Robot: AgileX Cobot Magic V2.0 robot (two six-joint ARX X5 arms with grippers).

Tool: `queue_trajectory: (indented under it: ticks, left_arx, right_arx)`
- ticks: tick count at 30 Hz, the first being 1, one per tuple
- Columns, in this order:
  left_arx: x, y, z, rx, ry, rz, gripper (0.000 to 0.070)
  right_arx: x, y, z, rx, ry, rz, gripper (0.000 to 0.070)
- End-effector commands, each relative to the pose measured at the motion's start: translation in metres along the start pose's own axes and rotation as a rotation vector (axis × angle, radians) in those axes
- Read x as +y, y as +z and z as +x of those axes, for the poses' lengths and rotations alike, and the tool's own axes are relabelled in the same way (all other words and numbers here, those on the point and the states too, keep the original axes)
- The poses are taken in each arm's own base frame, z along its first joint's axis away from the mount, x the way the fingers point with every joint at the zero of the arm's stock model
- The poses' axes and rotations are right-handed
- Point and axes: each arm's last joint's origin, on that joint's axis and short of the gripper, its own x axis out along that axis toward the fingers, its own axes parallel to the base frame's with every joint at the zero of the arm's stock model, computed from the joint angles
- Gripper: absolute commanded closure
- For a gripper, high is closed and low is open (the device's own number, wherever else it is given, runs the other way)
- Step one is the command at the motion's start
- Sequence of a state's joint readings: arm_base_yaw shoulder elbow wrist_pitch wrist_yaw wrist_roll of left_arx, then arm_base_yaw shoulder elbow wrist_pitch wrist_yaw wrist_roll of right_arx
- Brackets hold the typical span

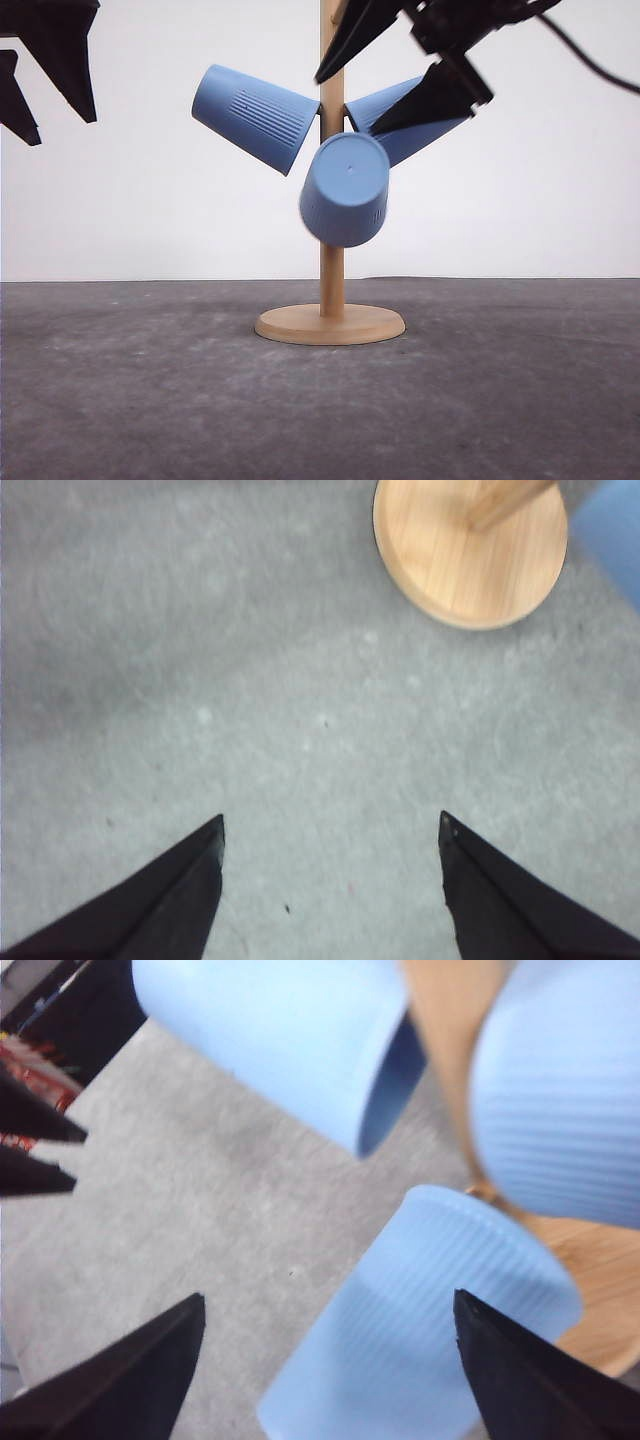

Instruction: Place three cups

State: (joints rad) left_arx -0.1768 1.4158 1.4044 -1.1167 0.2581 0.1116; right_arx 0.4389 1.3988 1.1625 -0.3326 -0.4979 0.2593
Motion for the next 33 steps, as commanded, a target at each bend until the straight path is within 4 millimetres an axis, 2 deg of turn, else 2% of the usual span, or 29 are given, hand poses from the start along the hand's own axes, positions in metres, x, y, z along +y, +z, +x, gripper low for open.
queue_trajectory:
  ticks: [1,9,16,25,33]
  left_arx:
    - [0.000,0.005,-0.003,-0.011,0.004,0.007,0.0307]
    - [0.000,0.003,-0.003,0.006,0.002,0.005,0.0307]
    - [-0.002,-0.002,-0.008,0.026,0.000,0.000,0.0307]
    - [-0.011,-0.018,-0.047,-0.108,0.024,0.023,0.0307]
    - [-0.006,-0.041,-0.083,-0.231,0.133,-0.032,0.0307]
  right_arx:
    - [0.005,0.009,-0.015,-0.042,-0.004,-0.031,0.0202]
    - [0.007,0.009,-0.084,-0.126,-0.103,-0.082,0.0202]
    - [0.018,-0.008,-0.130,-0.115,-0.202,-0.144,0.0203]
    - [0.029,-0.025,-0.172,-0.171,-0.492,-0.200,0.0204]
    - [0.027,-0.035,-0.187,-0.146,-0.588,-0.170,0.0204]
